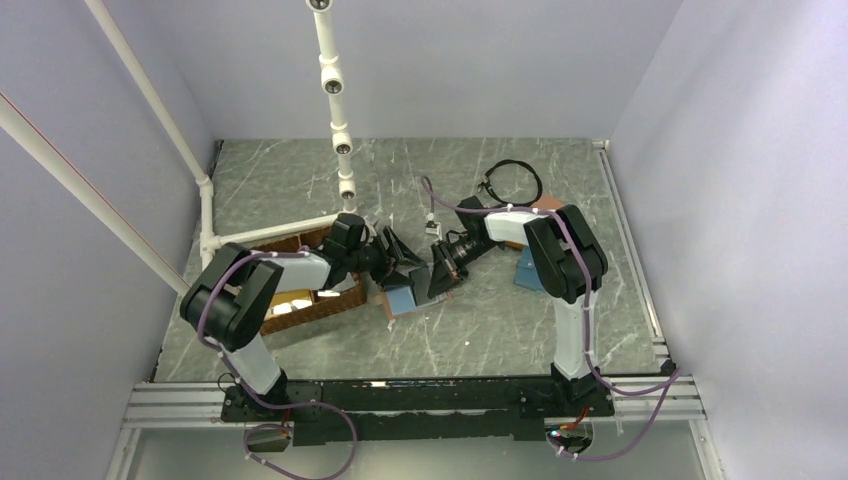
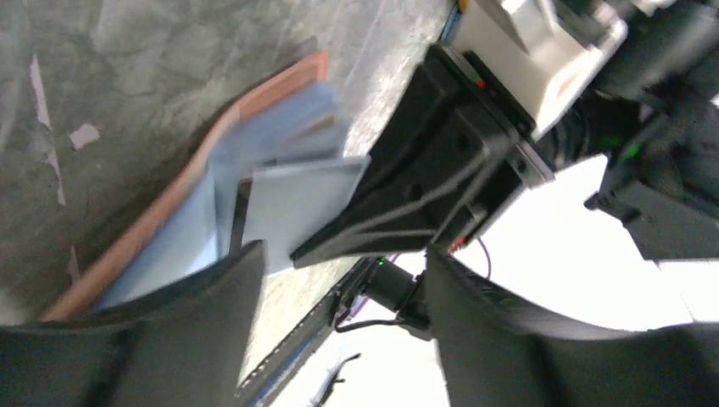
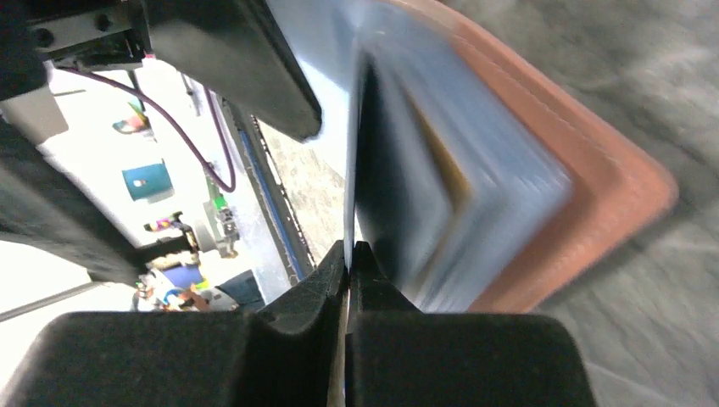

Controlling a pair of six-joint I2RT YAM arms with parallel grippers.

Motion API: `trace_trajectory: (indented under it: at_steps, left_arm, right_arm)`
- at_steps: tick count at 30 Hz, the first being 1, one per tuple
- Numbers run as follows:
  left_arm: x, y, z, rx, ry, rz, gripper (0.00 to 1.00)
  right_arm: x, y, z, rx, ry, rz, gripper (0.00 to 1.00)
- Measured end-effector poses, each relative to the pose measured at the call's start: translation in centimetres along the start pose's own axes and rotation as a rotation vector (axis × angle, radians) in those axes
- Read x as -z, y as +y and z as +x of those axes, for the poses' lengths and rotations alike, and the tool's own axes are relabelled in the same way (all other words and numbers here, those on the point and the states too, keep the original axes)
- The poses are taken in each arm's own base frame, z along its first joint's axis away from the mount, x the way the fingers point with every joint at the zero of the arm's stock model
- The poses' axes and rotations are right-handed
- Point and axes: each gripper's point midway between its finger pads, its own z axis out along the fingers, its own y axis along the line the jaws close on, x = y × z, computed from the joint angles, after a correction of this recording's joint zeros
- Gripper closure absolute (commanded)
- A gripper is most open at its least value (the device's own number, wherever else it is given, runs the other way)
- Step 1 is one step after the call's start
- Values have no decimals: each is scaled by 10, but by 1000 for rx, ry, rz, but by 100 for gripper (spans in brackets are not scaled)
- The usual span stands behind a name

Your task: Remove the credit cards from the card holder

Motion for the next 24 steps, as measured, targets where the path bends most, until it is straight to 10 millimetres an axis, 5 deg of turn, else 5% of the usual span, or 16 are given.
trace_trajectory:
  at_steps: [3, 11, 18, 24]
  left_arm:
    - [10, -11, -2, -29, -30, 9, 1]
    - [14, -15, -1, -44, -25, 20, 1]
    - [5, -8, 3, -5, 23, 28, 32]
    - [1, -8, 3, 0, 38, 47, 36]
  right_arm:
    - [7, -5, 1, -31, -32, -30, 100]
    - [14, 4, 3, -45, -71, -152, 100]
    - [19, 12, -1, -29, -94, -215, 100]
    - [26, 13, -3, -33, -113, -246, 100]
